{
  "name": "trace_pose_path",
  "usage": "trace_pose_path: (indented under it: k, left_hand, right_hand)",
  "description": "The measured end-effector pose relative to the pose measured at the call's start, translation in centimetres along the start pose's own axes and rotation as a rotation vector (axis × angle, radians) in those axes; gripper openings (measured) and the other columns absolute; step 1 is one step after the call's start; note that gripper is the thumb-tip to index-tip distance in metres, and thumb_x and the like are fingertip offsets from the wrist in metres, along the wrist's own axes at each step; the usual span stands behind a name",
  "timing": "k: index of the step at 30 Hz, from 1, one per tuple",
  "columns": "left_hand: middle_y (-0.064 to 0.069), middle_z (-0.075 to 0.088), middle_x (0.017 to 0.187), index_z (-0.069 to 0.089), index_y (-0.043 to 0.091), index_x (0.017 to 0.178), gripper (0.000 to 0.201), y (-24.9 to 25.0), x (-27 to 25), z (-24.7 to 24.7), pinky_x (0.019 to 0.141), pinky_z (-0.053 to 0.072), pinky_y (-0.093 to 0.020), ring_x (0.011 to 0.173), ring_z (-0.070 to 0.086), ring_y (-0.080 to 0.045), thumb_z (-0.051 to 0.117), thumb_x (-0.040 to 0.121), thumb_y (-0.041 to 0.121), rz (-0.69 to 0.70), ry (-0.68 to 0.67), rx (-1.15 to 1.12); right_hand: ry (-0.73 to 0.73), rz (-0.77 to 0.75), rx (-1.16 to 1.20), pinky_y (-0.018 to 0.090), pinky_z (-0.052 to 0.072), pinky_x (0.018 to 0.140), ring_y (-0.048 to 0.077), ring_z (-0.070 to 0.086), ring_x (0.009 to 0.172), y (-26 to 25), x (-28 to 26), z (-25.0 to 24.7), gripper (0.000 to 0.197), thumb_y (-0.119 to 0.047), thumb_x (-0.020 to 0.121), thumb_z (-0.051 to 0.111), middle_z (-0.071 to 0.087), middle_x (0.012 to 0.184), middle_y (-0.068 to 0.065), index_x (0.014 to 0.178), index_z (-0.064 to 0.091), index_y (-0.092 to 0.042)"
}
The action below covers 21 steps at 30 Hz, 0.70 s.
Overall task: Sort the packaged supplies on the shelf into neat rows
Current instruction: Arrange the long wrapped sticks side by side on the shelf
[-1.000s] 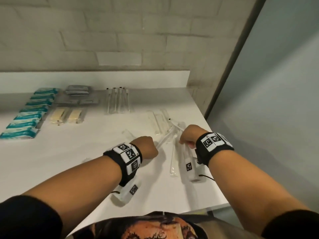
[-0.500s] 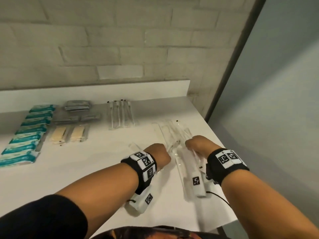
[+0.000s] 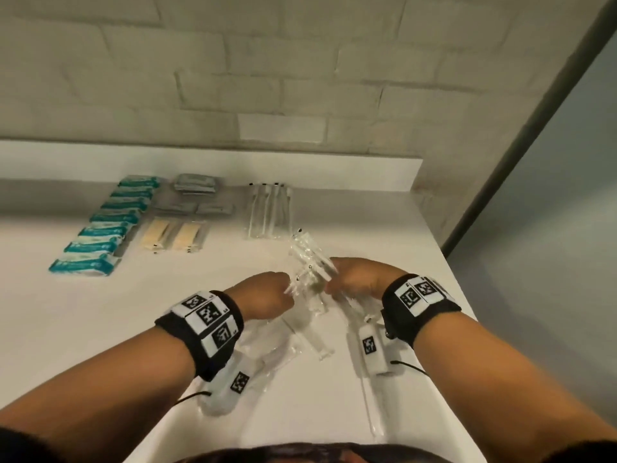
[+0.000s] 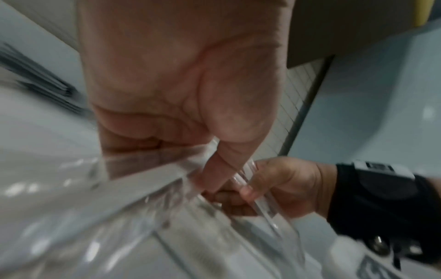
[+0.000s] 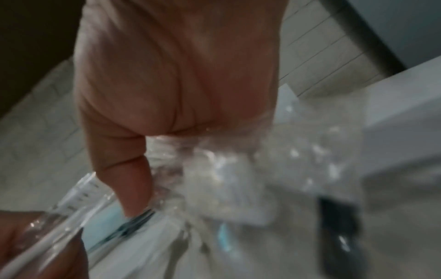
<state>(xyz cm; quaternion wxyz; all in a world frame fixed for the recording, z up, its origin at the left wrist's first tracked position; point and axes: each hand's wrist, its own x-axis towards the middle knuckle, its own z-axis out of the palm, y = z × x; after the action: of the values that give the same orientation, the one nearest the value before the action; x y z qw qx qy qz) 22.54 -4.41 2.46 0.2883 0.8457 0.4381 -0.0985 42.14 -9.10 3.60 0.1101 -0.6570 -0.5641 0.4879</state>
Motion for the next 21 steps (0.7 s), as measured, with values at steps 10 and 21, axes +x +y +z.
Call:
trace_pose_path:
  k: [10,21]
  left_hand:
    - [0.002,0.065,0.075,0.061,0.017,0.101,0.024,3.8,3.2,-2.9,0.060,0.046,-0.023,0.064,0.059,-0.013,0.069,0.083,0.031,-0.130,0.100,-0.289]
    - [-0.015,0.068,0.102,0.052,0.013,0.125,0.048,6.2,12.4,-4.4,0.064,0.049,-0.031,0.079,0.063,-0.025,0.040,0.081,0.000,-0.158,0.372,-1.193]
  right_hand:
    - [0.226,0.104,0.240,0.030,0.046,0.051,0.021,0.056,0.055,2.3,1.8,-5.8,0.023,0.005,0.084,0.057,0.059,0.083,0.017,0.106,0.056,-0.002]
    - [0.217,-0.065,0.583,0.030,0.043,0.059,0.014,0.055,0.063,0.0,5.9,-5.7,0.009,-0.021,0.094,0.056,0.062,0.077,0.001,0.093,0.050,-0.014]
